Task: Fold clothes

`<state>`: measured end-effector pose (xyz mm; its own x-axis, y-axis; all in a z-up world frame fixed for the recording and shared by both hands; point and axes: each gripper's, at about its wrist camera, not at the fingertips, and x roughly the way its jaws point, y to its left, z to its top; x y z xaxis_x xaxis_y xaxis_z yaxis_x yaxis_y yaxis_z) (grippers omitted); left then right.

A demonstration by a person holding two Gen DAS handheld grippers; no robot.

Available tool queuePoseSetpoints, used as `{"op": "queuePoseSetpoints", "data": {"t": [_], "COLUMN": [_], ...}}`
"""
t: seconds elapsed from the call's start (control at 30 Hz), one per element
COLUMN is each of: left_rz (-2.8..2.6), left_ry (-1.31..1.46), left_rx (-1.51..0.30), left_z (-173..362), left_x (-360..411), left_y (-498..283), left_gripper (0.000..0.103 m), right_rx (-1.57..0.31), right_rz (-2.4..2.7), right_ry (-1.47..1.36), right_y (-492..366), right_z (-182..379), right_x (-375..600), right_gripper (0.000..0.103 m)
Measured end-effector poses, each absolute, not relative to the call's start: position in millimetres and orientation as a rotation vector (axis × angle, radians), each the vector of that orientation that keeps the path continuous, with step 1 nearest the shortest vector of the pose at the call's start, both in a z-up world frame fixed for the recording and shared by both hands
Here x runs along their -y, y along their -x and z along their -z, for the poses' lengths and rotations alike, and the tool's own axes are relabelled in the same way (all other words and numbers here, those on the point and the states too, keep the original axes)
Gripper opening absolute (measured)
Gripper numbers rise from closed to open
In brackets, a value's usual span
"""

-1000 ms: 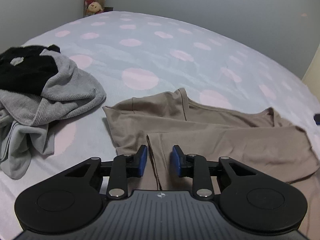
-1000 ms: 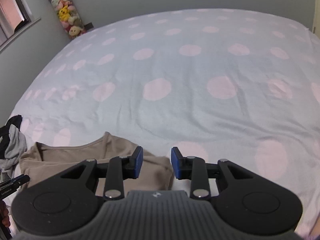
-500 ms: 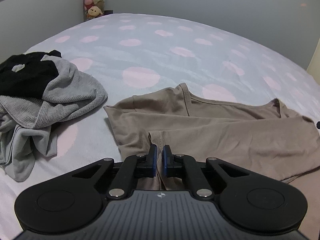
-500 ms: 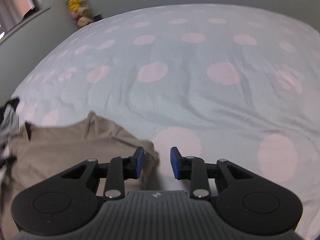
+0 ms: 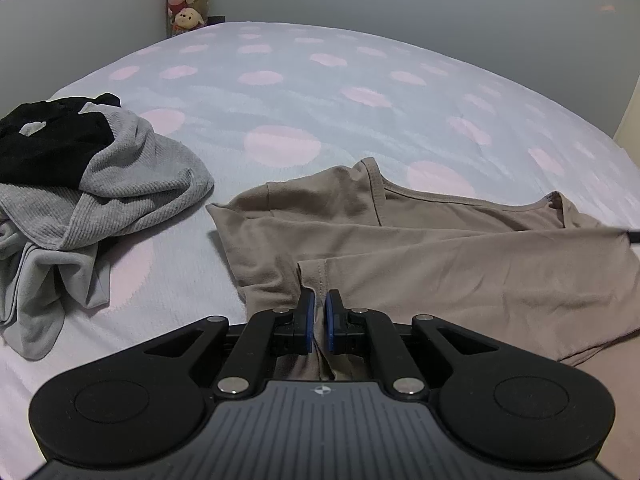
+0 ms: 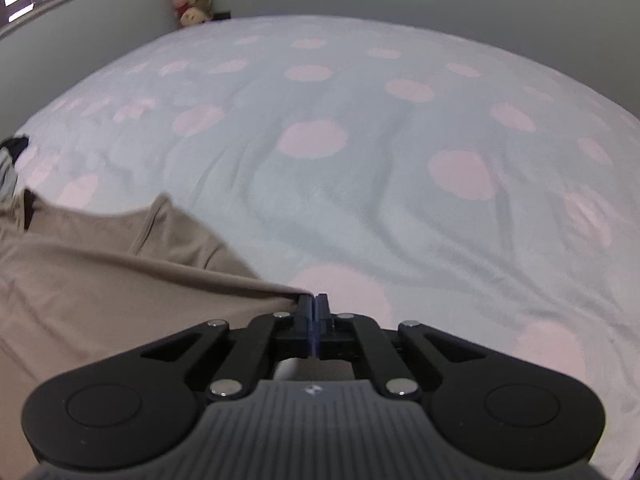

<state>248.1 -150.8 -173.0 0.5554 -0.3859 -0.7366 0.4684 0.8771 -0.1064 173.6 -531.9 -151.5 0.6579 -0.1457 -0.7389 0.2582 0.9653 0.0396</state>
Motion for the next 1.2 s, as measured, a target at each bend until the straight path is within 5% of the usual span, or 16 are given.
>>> {"op": "queuePoseSetpoints", "data": {"t": [0.27, 0.6, 0.73, 1.2], "left_rz": [0.504, 0.502, 0.522, 0.488], "left_ry": [-0.095, -0.074, -0.105, -0.067], "left_rx": [-0.854, -0.847, -0.766, -0.692], "left_z": [173.8, 173.7, 162.9, 136.7], "left_x": [149.3, 147.4, 149.7, 137.9], "left_y": [-250.1, -250.0, -240.1, -232.3], "left_gripper": [0.005, 0.004, 0.002, 0.001], "right_rx": [-0.736, -0.795, -0.793, -0.761], "right_rz": [0.277, 0.242, 0.232, 0.255], "right_ry": [0.059, -0.331, -0.496, -0.513], "right_y": [-174.5, -161.7, -164.4, -108.3], "right_z": [112.8, 137.8, 155.7, 151.2], "right_x": [538.7, 560.8, 559.1, 526.1], "right_gripper": [0.000, 0.006, 0.018, 0.026]}}
